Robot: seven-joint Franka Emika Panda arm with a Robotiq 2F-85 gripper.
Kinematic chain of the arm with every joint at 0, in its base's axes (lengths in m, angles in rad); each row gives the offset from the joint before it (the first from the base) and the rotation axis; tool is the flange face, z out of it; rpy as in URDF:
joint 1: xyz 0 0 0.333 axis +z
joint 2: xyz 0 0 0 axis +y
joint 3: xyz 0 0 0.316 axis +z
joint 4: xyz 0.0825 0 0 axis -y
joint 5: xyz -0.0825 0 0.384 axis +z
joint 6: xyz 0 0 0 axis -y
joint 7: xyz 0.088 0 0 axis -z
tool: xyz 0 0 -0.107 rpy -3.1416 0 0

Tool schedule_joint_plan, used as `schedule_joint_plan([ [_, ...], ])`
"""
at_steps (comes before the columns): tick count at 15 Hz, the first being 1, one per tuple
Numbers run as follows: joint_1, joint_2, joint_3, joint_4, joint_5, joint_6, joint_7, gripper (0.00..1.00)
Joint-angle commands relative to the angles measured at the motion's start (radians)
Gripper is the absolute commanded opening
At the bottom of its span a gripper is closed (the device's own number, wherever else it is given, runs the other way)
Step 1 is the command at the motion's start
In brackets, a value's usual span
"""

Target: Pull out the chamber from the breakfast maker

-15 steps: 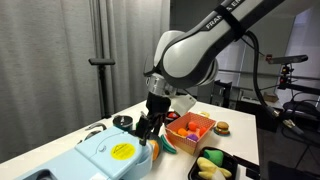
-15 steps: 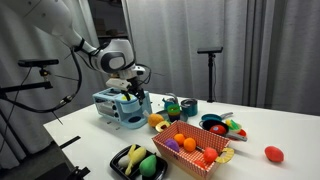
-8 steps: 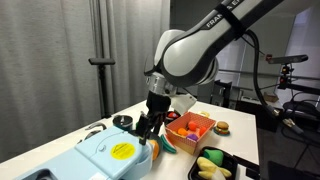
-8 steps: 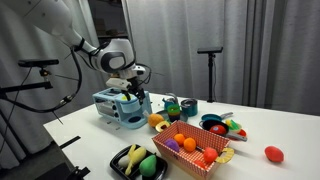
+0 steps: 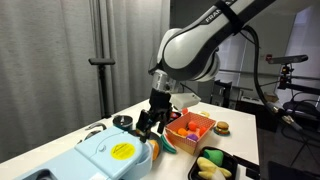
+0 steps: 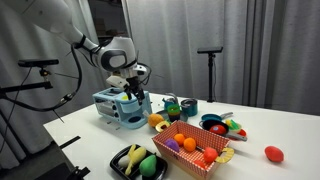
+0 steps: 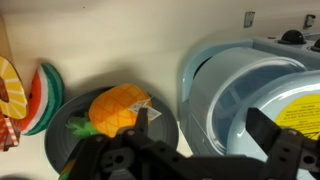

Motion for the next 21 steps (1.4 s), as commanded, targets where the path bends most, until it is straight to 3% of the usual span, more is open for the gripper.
schedule_joint_plan([
  [1, -0.010, -0.024, -0.005, 0.021, 0.002, -0.092, 0.093, 1.00],
  [9, 0.004, -0.023, -0.031, 0.029, -0.173, -0.169, 0.256, 1.00],
  [13, -0.005, -0.013, -0.009, -0.003, -0.111, -0.023, 0.159, 1.00],
  [21, -0.014, 0.031, 0.008, -0.014, -0.001, 0.007, 0.068, 1.00],
])
